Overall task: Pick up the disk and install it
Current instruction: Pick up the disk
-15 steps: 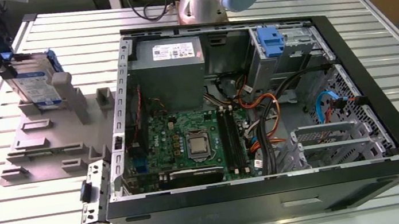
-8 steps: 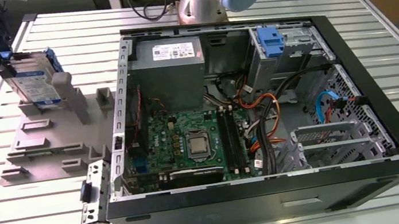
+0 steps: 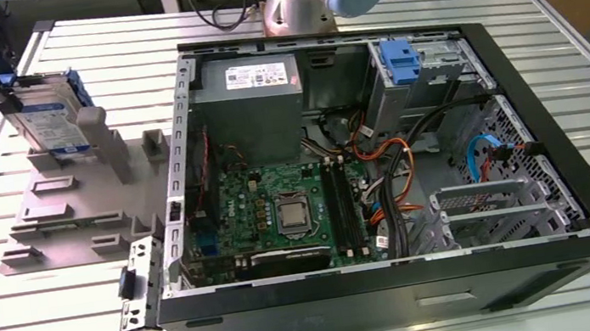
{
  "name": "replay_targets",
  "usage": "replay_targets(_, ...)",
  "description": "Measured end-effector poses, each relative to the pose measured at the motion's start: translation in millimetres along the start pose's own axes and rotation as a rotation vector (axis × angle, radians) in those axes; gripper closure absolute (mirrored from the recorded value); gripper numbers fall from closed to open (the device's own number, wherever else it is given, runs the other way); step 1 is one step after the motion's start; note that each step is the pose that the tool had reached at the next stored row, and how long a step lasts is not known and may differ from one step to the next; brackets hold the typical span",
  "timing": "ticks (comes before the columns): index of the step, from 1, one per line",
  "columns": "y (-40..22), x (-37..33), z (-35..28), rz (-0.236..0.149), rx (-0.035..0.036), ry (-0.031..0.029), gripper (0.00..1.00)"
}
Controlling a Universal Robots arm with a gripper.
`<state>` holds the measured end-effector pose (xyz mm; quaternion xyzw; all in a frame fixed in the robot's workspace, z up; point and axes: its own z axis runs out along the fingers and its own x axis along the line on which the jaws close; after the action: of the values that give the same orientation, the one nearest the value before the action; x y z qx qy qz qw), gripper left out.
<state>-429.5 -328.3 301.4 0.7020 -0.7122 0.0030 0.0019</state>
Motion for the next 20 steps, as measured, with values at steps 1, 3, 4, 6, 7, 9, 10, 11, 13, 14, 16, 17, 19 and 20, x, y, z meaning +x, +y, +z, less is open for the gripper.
replay_targets(1, 0.0, 0.0, -0.4, 0.000, 0.0001, 0.0003, 0.64)
replay_targets(3, 0.0, 0.0, -1.1, 0.000, 0.0001, 0.0009, 0.64)
replay_targets(4, 0.0, 0.0, -1.6, 0.000, 0.0000, 0.0014, 0.64)
replay_targets(6, 0.0, 0.0, -2.3, 0.000, 0.0001, 0.0021, 0.64)
replay_targets(7, 0.0, 0.0, -2.7, 0.000, 0.0001, 0.0026, 0.64)
replay_targets(9, 0.0, 0.0, -3.6, 0.000, 0.0000, 0.0036, 0.64)
replay_targets(10, 0.0, 0.0, -4.0, 0.000, 0.0001, 0.0040, 0.64)
replay_targets(11, 0.0, 0.0, -4.5, 0.000, 0.0001, 0.0045, 0.64)
replay_targets(13, 0.0, 0.0, -5.3, 0.000, 0.0001, 0.0054, 0.64)
replay_targets(14, 0.0, 0.0, -5.8, 0.000, 0.0001, 0.0060, 0.64)
replay_targets(16, 0.0, 0.0, -6.7, 0.000, 0.0002, 0.0068, 0.64)
replay_targets(17, 0.0, 0.0, -7.1, 0.000, 0.0002, 0.0072, 0.64)
replay_targets(19, 0.0, 0.1, -7.9, 0.000, 0.0002, 0.0078, 0.64)
replay_targets(20, 0.0, 0.0, -8.3, 0.000, 0.0001, 0.0082, 0.64)
